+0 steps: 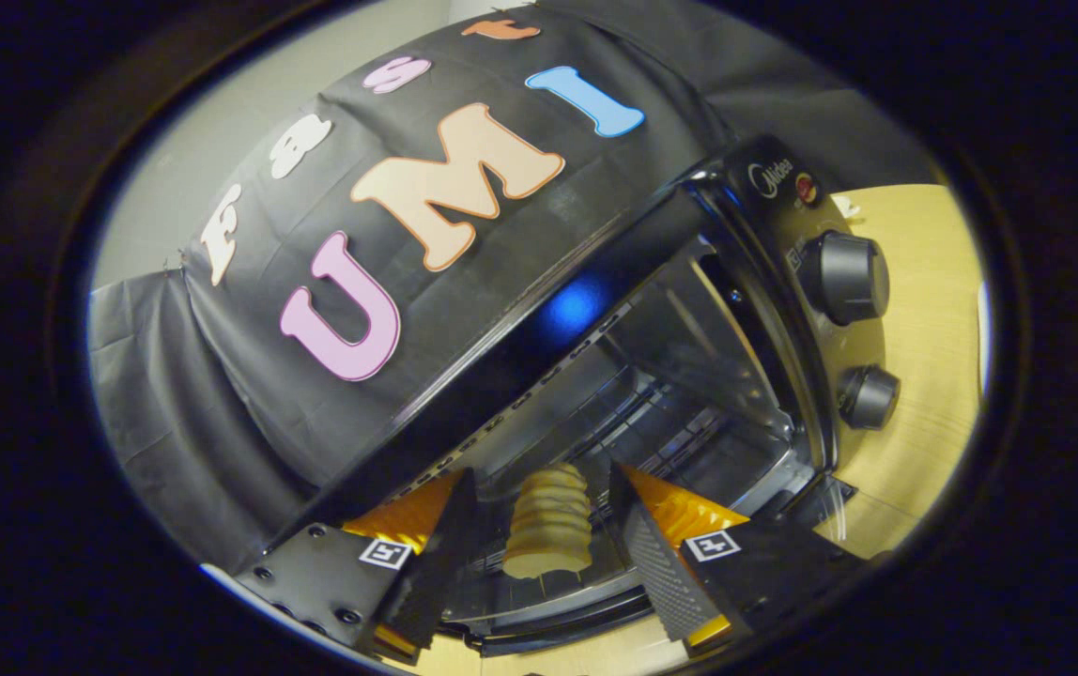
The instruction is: Open the toaster oven, put the food inside, and close the toaster oven door.
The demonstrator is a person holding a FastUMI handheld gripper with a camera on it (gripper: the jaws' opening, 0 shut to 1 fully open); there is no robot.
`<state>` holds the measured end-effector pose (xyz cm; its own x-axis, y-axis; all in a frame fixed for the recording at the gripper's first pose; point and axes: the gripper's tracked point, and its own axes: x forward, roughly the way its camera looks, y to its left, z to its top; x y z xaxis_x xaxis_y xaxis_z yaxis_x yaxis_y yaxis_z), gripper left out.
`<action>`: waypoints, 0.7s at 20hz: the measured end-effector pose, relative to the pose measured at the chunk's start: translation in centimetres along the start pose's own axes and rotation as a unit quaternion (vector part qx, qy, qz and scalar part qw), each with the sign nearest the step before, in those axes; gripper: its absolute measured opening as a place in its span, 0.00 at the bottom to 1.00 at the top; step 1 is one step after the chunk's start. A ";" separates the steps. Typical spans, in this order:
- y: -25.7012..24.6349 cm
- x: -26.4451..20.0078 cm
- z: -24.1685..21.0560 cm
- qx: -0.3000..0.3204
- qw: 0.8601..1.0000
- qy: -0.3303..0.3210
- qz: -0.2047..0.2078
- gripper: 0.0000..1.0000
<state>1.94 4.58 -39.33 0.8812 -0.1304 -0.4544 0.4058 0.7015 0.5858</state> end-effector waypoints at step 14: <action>-1.1 -7.2 0.0 -0.137 0.990 0.033 -0.003 0.99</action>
<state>-4.85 4.74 -36.69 0.8575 -0.0955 -0.5056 0.3222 0.8658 0.3830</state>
